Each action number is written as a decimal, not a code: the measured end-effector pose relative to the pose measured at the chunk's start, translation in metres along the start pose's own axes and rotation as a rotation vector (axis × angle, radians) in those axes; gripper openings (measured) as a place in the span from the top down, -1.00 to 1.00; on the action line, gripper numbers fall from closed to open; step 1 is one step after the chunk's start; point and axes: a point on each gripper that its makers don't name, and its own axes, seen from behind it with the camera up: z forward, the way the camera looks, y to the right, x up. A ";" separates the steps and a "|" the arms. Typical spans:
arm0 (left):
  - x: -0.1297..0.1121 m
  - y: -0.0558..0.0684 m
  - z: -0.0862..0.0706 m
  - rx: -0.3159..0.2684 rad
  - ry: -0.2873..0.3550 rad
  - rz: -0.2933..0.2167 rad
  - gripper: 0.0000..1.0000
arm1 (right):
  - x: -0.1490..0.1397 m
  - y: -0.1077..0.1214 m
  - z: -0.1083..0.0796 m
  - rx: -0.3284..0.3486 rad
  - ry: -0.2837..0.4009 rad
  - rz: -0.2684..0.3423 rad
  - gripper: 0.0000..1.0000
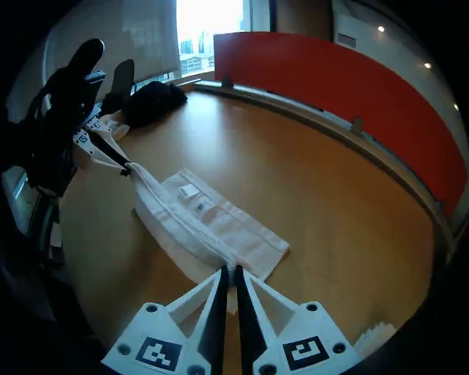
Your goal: Fold towel
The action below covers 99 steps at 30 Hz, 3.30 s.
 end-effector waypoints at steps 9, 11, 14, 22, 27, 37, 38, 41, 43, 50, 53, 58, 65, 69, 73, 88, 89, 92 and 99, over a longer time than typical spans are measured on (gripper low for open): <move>0.001 -0.003 0.013 -0.010 -0.007 -0.011 0.65 | -0.006 0.007 0.010 0.000 -0.024 0.011 0.82; -0.001 -0.004 0.017 -0.010 -0.009 -0.009 0.65 | -0.009 0.008 0.014 -0.001 -0.032 0.015 0.82; -0.004 -0.005 0.024 -0.012 -0.014 -0.001 0.65 | -0.014 0.010 0.020 -0.006 -0.042 0.016 0.82; -0.009 -0.016 0.049 0.013 -0.027 -0.006 0.61 | -0.022 0.016 0.041 -0.020 -0.061 0.046 0.80; -0.008 -0.027 0.063 0.051 -0.030 0.001 0.54 | -0.022 0.022 0.054 -0.027 -0.063 0.066 0.70; -0.006 -0.047 0.080 0.111 -0.030 0.057 0.17 | -0.018 0.041 0.070 -0.084 -0.052 0.055 0.21; -0.007 -0.049 0.082 0.117 -0.033 0.064 0.14 | -0.017 0.044 0.071 -0.092 -0.053 0.050 0.17; -0.006 -0.053 0.084 0.131 -0.037 0.079 0.09 | -0.018 0.048 0.074 -0.104 -0.060 0.038 0.09; -0.004 -0.056 0.085 0.143 -0.035 0.084 -0.03 | -0.018 0.051 0.075 -0.112 -0.062 0.035 0.03; 0.004 -0.068 0.085 0.181 -0.026 0.086 -0.52 | -0.012 0.061 0.078 -0.143 -0.055 0.039 -0.24; 0.008 -0.073 0.083 0.192 -0.017 0.080 -0.56 | -0.008 0.065 0.077 -0.151 -0.043 0.039 -0.29; 0.014 -0.078 0.079 0.202 -0.005 0.066 -0.63 | -0.004 0.071 0.077 -0.167 -0.033 0.041 -0.31; 0.017 -0.079 0.070 0.208 0.011 0.050 -0.78 | -0.002 0.071 0.073 -0.171 -0.020 0.043 -0.78; 0.014 -0.076 0.067 0.199 0.011 0.030 -0.81 | -0.006 0.068 0.070 -0.171 -0.026 0.045 -0.87; 0.009 -0.073 0.063 0.193 0.010 0.006 -0.81 | -0.010 0.062 0.066 -0.166 -0.025 0.049 -0.87; -0.019 -0.048 0.047 0.170 0.007 -0.024 -0.81 | -0.029 0.038 0.043 -0.160 -0.012 0.092 -0.87; -0.021 -0.046 0.046 0.168 0.006 -0.025 -0.81 | -0.030 0.037 0.042 -0.160 -0.012 0.096 -0.87; -0.028 -0.040 0.042 0.166 0.006 -0.032 -0.81 | -0.035 0.032 0.037 -0.162 -0.008 0.109 -0.87; -0.043 -0.030 0.034 0.164 0.005 -0.065 -0.81 | -0.047 0.023 0.024 -0.169 -0.005 0.140 -0.87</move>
